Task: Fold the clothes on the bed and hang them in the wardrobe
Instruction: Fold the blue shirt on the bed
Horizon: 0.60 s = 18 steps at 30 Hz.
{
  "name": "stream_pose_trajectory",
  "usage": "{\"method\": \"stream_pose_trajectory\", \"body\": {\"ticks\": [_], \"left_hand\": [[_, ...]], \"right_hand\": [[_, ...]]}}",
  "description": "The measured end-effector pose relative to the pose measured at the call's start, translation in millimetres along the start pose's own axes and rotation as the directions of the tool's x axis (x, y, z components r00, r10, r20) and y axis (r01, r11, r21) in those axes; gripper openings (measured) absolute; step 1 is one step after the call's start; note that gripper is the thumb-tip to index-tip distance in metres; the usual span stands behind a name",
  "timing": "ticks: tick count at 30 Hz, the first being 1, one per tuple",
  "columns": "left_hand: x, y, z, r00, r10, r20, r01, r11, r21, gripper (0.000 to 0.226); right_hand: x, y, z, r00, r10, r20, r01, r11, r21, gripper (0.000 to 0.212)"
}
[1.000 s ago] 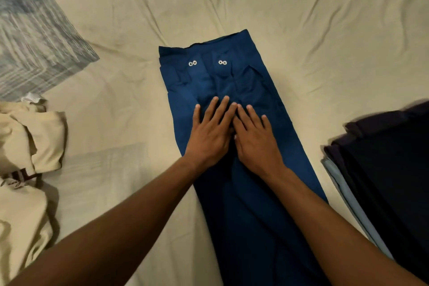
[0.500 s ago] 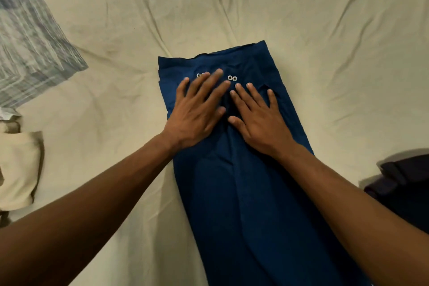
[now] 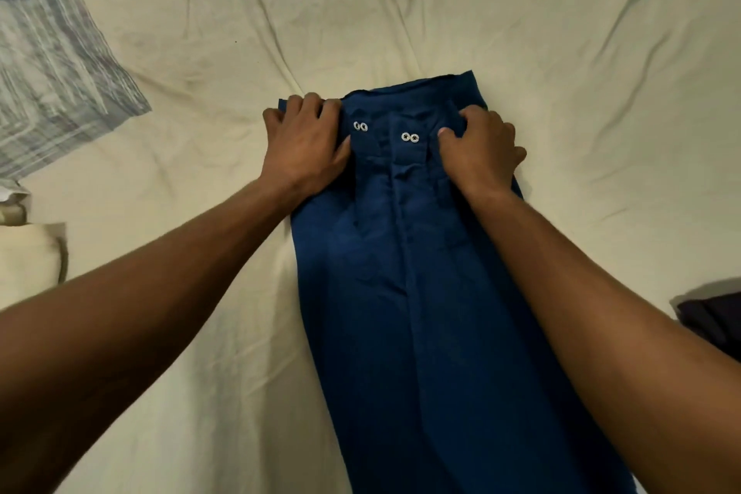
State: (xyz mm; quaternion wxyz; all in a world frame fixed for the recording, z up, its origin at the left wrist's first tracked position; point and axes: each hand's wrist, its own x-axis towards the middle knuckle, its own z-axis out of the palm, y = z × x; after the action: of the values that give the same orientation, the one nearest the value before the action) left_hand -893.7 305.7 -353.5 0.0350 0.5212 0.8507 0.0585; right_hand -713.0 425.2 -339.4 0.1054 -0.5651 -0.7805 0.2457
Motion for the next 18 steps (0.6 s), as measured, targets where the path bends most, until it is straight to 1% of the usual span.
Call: {"method": "stream_pose_trajectory", "body": {"ticks": [2,3,4,7,9,10,11,13,15,17,18], "left_hand": [[9,1,1,1.0,0.007,-0.007,-0.007,0.999,0.032,0.043],[11,2,0,1.0,0.019,-0.02,-0.018,1.0,0.025,0.033],[12,4,-2,0.999,0.036,-0.039,-0.036,0.999,0.015,0.028],[9,10,-7,0.98,0.111,-0.164,-0.114,0.993,-0.011,0.032],[9,17,-10,0.958,0.141,-0.249,-0.153,0.988,-0.029,0.033],[11,21,-10,0.952,0.149,-0.267,-0.162,0.986,-0.029,0.032],[14,23,-10,0.95,0.157,-0.27,-0.17,0.985,-0.024,0.031],[20,23,-4,0.956,0.179,-0.233,-0.185,0.983,-0.006,0.028],[24,19,5,0.97,0.18,-0.166,-0.178,0.984,0.027,0.026],[24,11,12,0.984,0.145,-0.106,-0.142,0.989,0.038,0.026],[23,7,13,0.987,0.12,-0.103,-0.119,0.993,0.022,0.026]], "right_hand": [[4,0,-5,1.0,-0.017,-0.014,0.018,0.993,0.116,0.029],[4,1,-8,0.999,-0.038,-0.019,0.041,0.982,0.183,0.027],[3,3,-11,0.997,-0.069,-0.023,0.072,0.969,0.237,0.024],[1,11,-19,0.986,-0.164,-0.021,0.161,0.925,0.344,0.013],[1,17,-22,0.982,-0.185,-0.038,0.183,0.889,0.419,0.009],[1,20,-22,0.981,-0.185,-0.049,0.188,0.879,0.438,0.01],[2,21,-22,0.98,-0.189,-0.056,0.195,0.881,0.432,0.012],[3,25,-17,0.974,-0.216,-0.07,0.227,0.91,0.346,0.015],[5,29,-11,0.965,-0.253,-0.073,0.262,0.95,0.171,0.023],[6,28,-7,0.972,-0.232,-0.039,0.231,0.973,-0.025,0.033],[7,26,-7,0.978,-0.207,-0.028,0.205,0.976,-0.074,0.039]]}}
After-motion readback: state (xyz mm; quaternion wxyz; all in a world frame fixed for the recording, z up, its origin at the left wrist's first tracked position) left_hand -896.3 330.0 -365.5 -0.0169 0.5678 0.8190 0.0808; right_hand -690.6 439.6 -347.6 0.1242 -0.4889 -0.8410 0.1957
